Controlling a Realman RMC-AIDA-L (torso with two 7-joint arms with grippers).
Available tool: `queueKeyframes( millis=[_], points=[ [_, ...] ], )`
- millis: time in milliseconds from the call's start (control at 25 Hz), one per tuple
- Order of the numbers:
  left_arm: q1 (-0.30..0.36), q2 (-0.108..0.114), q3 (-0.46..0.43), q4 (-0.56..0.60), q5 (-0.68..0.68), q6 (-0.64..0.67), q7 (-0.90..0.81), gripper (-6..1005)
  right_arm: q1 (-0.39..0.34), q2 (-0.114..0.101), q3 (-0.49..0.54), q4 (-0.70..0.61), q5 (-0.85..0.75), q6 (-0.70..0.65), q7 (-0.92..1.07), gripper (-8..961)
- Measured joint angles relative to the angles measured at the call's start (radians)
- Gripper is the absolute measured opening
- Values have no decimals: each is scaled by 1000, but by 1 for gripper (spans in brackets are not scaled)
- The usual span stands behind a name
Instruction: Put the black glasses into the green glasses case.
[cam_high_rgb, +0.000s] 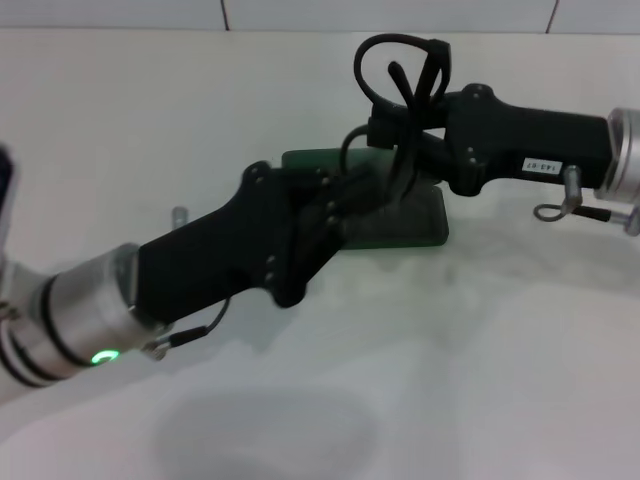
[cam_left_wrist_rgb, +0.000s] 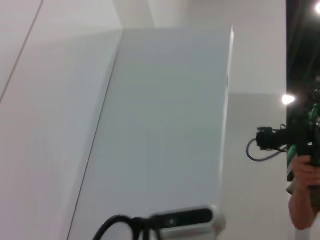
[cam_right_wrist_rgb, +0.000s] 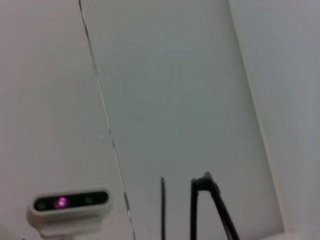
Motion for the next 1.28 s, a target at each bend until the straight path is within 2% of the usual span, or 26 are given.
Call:
queueKeyframes(
  millis=[80, 160, 280, 360, 440, 640, 840, 1080, 1280],
  points=[
    [24, 9, -1, 2, 1, 37, 22, 69, -8, -17, 1, -123, -101, 29, 129, 117],
    [50, 27, 0, 4, 7, 81, 46, 69, -2, -31, 2, -251, -210, 45, 265, 117],
    [93, 56, 4, 24, 37, 127, 64, 69, 48, -48, 9, -416, -414, 42, 495, 117],
    [135, 66, 5, 55, 66, 134, 68, 69, 103, -49, 11, -481, -546, 29, 612, 117],
    [164, 66, 5, 69, 79, 134, 76, 69, 179, -37, 11, -513, -698, 9, 714, 117],
    [197, 53, 5, 56, 99, 133, 115, 69, 378, 20, -6, -440, -1037, -37, 832, 117],
    [199, 39, 6, 47, 120, 133, 119, 69, 524, 27, -74, -306, -1140, -3, 864, 117],
    [191, 33, 5, 30, 140, 132, 131, 70, 556, 27, -158, -256, -1155, 66, 847, 117],
    [196, 31, 6, 27, 191, 132, 168, 70, 551, 29, -320, -182, -1136, 219, 830, 116]
  ],
)
